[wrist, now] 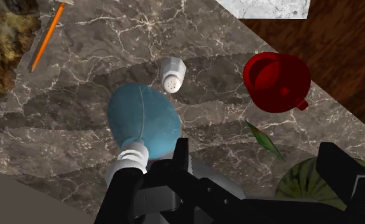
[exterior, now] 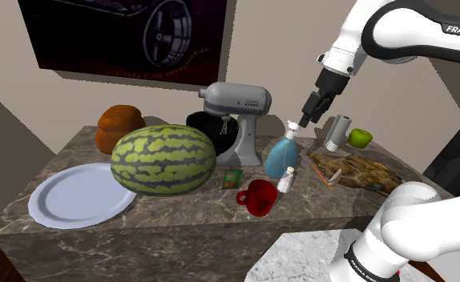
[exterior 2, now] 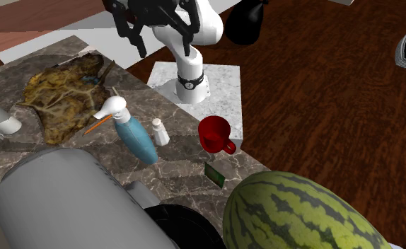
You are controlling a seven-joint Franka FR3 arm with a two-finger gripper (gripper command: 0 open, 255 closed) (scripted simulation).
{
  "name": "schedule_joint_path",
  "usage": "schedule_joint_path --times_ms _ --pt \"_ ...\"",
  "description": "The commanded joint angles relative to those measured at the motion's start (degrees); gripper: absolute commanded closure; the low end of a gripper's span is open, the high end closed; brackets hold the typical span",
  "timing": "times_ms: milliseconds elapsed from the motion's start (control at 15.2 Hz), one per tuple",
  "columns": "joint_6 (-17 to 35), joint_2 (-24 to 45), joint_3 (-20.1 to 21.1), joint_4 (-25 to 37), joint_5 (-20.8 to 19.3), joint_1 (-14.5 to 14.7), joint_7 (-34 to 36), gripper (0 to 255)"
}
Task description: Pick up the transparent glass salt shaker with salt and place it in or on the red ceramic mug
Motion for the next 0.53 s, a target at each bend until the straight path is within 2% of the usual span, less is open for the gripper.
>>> schedule_joint_path --times_ms 0,462 --pt "0.00 0.00 0.00 0.00 0.00 0.00 0.00 0" --pt "9.70 2.22 -4.14 -10.49 -2.68 -0.16 -7.91 0"
